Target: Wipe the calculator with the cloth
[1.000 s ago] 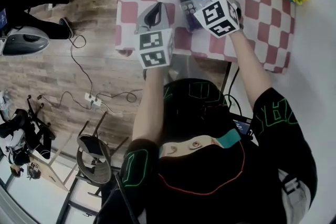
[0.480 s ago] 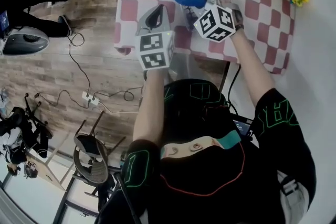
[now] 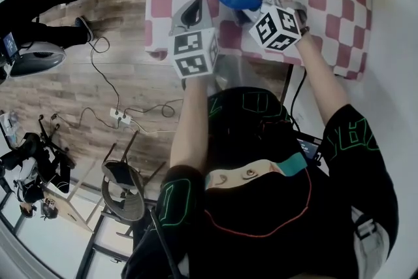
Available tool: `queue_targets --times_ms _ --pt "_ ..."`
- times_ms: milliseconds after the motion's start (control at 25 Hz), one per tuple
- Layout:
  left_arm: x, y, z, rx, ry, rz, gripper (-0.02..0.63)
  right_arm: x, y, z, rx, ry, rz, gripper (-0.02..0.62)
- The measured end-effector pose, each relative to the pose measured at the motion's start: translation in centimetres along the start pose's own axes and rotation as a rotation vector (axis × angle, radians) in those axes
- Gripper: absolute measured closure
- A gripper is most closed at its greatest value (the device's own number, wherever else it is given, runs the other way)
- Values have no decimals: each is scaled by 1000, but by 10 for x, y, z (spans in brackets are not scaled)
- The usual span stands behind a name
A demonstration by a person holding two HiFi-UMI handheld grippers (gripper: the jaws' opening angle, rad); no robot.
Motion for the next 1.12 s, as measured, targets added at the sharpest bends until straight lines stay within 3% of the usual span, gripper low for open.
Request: queue_targets --times_ms 1120 --pt "-15 -12 19 -41 -6 -37 595 -3 43 -49 16 -111 61 476"
Point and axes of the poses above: the fingertips, and each gripper's own axes: y backward along the fingers, z to its right, x out of its top, the point moved 4 cm from there along y, backward along the fingers, and after that the axes turned 8 degrees about z, right-handed, at the moved point
